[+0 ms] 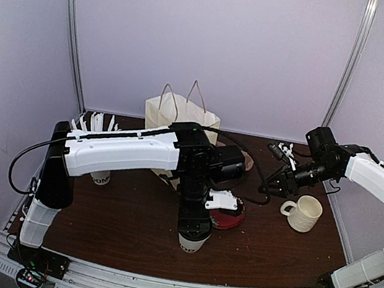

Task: Pack the takeout coffee

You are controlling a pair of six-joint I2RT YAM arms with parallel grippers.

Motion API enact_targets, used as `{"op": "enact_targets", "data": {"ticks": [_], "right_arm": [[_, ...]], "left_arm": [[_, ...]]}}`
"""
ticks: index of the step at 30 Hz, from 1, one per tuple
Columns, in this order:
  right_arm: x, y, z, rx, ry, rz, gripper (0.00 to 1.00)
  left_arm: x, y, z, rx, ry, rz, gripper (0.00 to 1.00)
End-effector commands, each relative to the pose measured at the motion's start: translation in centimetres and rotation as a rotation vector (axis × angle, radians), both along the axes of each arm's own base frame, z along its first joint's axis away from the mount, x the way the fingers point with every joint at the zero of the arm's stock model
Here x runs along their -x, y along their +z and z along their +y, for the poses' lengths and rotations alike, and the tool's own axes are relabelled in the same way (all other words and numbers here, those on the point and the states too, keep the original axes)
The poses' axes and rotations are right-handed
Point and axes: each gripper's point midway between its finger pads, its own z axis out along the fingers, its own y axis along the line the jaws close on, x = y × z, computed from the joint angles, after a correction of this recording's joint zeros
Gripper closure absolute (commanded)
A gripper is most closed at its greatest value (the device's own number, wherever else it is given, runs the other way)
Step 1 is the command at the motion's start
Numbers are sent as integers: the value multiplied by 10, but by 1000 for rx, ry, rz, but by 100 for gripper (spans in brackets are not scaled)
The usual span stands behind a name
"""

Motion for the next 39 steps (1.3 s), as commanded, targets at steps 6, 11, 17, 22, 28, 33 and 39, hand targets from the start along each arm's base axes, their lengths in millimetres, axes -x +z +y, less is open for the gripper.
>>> {"op": "enact_targets", "data": {"ticks": [6, 11, 17, 22, 28, 33, 39], "right_arm": [[3, 1, 2, -3, 11, 0, 49], [3, 1, 2, -6, 13, 3, 49], [4, 1, 3, -8, 17, 4, 49], [4, 4, 4, -4, 27, 22, 49], [4, 14, 7, 6, 28, 48, 50], [8, 13, 13, 27, 12, 112, 51], [37, -17, 28, 91, 54, 305, 53]], "left_arm": [[-13, 20, -7, 90, 12, -57, 17], [-14, 20, -7, 95, 15, -59, 16], [-16, 47, -3, 137, 25, -99, 2], [-14, 77, 3, 196, 21, -124, 2], [-32, 98, 14, 276, 92, -220, 2], [-79, 105, 34, 400, 463, -195, 9], [-88, 83, 47, 563, 682, -80, 16]]}}
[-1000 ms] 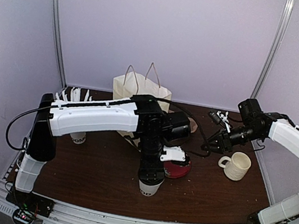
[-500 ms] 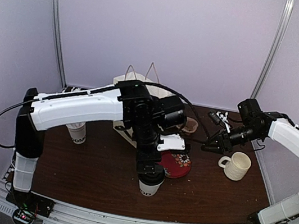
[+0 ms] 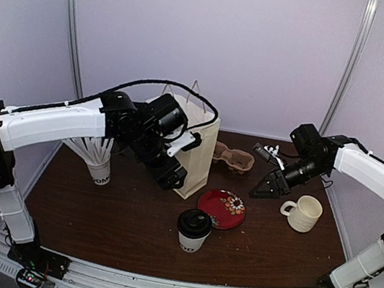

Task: Pack the takeout coffee

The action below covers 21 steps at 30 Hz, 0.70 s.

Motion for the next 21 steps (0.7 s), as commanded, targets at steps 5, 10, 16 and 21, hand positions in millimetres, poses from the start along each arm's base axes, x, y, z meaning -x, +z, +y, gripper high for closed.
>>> {"op": "enact_targets", "data": {"ticks": [5, 10, 16, 21], "right_arm": [[55, -37, 19, 66, 82, 246, 54], [67, -45, 35, 76, 123, 267, 54], [72, -54, 55, 88, 164, 338, 50], [77, -49, 72, 36, 206, 411, 48]], "left_arm": [[5, -12, -19, 320, 213, 127, 17], [9, -29, -23, 353, 243, 177, 18], [16, -41, -31, 360, 222, 236, 20], [24, -54, -36, 338, 194, 290, 27]]}}
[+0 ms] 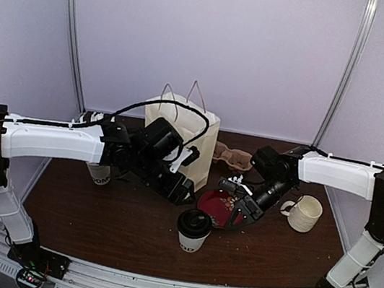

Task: Pack the takeout coffee

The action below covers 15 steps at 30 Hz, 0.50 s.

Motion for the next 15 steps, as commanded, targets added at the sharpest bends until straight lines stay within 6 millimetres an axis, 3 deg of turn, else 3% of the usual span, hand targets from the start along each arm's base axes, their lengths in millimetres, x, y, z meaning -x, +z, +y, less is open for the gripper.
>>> {"op": "enact_targets", "data": {"ticks": [1, 15], "right_arm": [[1, 19, 20, -95, 17, 63, 48], [2, 4, 41, -82, 25, 174, 50]], "left_arm": [[6, -10, -13, 31, -36, 54, 28], [22, -35, -14, -34, -87, 106, 35]]}}
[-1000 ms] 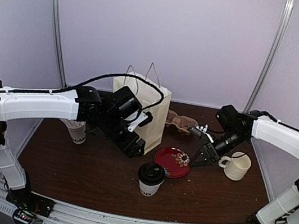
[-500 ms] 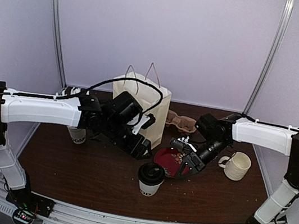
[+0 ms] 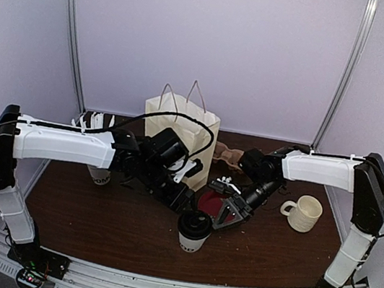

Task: Pack the takeout coffee

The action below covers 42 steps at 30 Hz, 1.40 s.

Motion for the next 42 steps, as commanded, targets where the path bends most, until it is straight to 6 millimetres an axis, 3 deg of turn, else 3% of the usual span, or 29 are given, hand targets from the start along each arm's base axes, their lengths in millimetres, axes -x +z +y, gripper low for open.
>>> {"op": "enact_targets", "data": {"ticks": [1, 17, 32, 37, 42], "right_arm": [[1, 9, 12, -38, 13, 18, 50], [-2, -14, 15, 31, 4, 48, 60], [-25, -90, -19, 401, -21, -88, 70], [-32, -90, -17, 411, 11, -134, 71], [-39, -75, -10, 354, 30, -174, 71]], "left_arm": [[5, -6, -2, -9, -22, 11, 35], [8, -31, 6, -82, -17, 46, 44], [15, -69, 35, -203, 11, 71, 47], [18, -83, 54, -276, 29, 62, 48], [19, -87, 75, -327, 69, 22, 48]]}}
